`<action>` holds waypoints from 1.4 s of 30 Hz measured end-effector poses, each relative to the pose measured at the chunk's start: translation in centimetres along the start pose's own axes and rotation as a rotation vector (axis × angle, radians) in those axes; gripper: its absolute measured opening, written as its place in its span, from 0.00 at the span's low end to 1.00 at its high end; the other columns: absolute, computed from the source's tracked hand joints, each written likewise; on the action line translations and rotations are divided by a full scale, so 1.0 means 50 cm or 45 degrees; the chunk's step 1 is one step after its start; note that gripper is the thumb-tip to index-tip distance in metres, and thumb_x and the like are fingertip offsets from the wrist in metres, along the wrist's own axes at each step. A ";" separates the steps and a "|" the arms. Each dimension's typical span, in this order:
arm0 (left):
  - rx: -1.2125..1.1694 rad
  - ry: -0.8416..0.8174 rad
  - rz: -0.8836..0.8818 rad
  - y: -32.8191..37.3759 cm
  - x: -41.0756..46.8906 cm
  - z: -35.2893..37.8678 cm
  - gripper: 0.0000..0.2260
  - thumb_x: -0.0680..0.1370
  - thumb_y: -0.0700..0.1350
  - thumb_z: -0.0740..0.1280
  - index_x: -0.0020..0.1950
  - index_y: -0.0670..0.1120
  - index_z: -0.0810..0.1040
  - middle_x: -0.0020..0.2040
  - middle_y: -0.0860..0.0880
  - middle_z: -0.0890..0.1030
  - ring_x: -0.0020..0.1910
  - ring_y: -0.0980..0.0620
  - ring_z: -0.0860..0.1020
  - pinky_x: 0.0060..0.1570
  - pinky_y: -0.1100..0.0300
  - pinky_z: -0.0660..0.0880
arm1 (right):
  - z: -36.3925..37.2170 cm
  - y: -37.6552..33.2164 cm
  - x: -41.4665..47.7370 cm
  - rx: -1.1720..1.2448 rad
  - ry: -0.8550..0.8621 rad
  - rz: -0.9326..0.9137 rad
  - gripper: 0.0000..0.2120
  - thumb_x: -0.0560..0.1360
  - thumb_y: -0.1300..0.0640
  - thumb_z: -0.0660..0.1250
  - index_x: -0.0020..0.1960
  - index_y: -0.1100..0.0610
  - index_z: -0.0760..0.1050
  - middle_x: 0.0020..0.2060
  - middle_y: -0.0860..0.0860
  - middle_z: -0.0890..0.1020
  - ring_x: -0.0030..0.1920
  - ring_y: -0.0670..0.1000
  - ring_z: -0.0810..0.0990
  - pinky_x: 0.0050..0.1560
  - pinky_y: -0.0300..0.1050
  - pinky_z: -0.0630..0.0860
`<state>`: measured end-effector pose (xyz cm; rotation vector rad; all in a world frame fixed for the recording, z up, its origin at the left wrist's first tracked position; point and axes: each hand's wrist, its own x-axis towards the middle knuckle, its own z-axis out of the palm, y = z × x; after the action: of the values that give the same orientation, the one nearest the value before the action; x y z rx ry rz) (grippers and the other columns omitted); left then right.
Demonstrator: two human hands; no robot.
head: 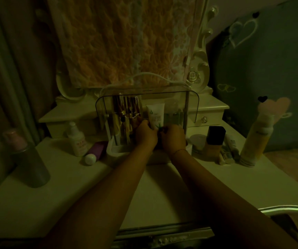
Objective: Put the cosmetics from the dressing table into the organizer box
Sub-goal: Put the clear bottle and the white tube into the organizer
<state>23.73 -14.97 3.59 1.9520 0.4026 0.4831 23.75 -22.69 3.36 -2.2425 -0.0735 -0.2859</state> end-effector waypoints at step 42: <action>0.014 0.042 0.022 0.010 -0.007 0.015 0.12 0.79 0.39 0.57 0.60 0.45 0.74 0.58 0.42 0.78 0.57 0.42 0.76 0.55 0.49 0.74 | -0.012 0.011 0.009 0.027 -0.289 -0.133 0.14 0.76 0.63 0.62 0.60 0.61 0.76 0.56 0.61 0.81 0.57 0.59 0.78 0.53 0.46 0.73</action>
<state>23.85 -15.90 3.71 1.9619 0.4106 0.5254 24.18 -23.54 3.43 -2.2456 -0.3138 -0.0848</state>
